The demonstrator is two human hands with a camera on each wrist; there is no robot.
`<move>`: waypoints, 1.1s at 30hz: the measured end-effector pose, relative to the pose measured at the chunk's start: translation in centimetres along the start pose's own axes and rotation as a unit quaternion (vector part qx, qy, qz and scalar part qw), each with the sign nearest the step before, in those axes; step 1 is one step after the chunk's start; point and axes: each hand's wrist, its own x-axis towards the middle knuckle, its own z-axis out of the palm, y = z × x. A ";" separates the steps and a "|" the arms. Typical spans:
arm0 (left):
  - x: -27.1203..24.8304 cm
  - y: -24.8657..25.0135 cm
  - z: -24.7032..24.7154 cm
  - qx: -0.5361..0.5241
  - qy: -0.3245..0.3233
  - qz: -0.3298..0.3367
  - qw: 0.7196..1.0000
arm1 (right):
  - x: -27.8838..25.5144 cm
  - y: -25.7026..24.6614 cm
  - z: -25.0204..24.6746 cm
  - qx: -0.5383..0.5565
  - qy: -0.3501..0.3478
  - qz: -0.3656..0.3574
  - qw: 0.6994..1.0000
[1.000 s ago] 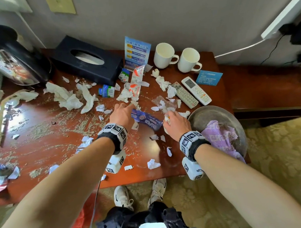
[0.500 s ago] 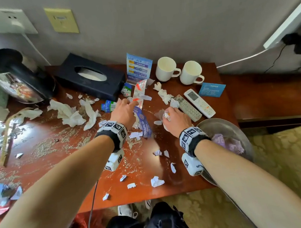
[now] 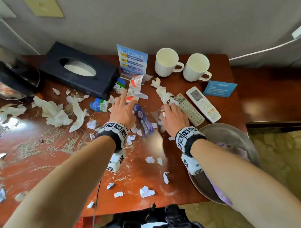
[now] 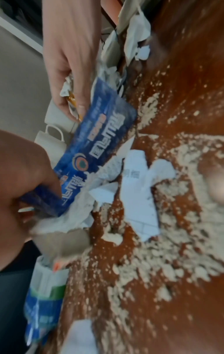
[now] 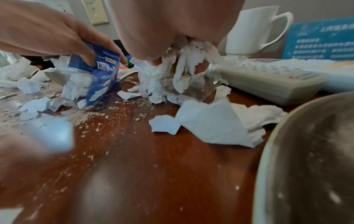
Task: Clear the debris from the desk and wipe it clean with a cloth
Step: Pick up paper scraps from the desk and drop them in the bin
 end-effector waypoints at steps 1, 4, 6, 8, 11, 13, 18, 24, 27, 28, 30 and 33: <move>-0.1 0.0 0.3 0.006 0.004 -0.005 1.000 | 0.1 0.0 0.3 -0.007 0.008 -0.009 1.000; -0.2 -0.2 1.5 0.016 -0.008 -0.024 1.000 | 0.2 -0.1 0.9 -0.023 0.034 -0.038 0.998; -0.1 -0.2 1.8 0.027 -0.031 -0.034 0.999 | 0.3 -0.2 1.0 -0.036 0.040 -0.036 0.998; 0.2 -0.2 2.0 0.030 -0.044 -0.043 0.998 | 0.3 -0.3 1.2 -0.042 0.022 -0.025 0.999; 0.7 -0.5 2.2 0.040 -0.049 -0.045 0.997 | 0.3 0.0 1.5 -0.040 -0.005 -0.015 0.999; 0.9 -1.0 2.4 0.048 -0.050 -0.035 0.997 | 0.4 0.1 1.7 -0.037 -0.011 -0.011 0.999; 0.2 -1.7 3.6 0.064 -0.052 0.004 0.997 | 0.5 0.2 2.4 -0.047 -0.020 -0.015 0.999; 0.0 -1.5 3.8 0.041 -0.021 0.031 0.998 | 0.6 0.2 3.0 -0.045 -0.036 -0.044 0.997; 0.2 -1.3 3.7 0.029 -0.010 0.040 0.999 | 0.6 0.0 2.9 -0.051 -0.026 -0.044 0.997; 0.3 -1.3 3.6 0.026 -0.003 0.043 0.999 | 0.7 -0.1 2.8 -0.059 -0.016 -0.051 0.997; 0.5 -1.1 3.5 0.021 0.009 0.047 0.999 | 0.8 -0.3 2.5 -0.069 0.005 -0.062 0.996; 0.8 -1.0 3.3 0.013 0.022 0.051 0.998 | 1.1 -0.6 2.1 -0.070 -0.008 -0.067 0.995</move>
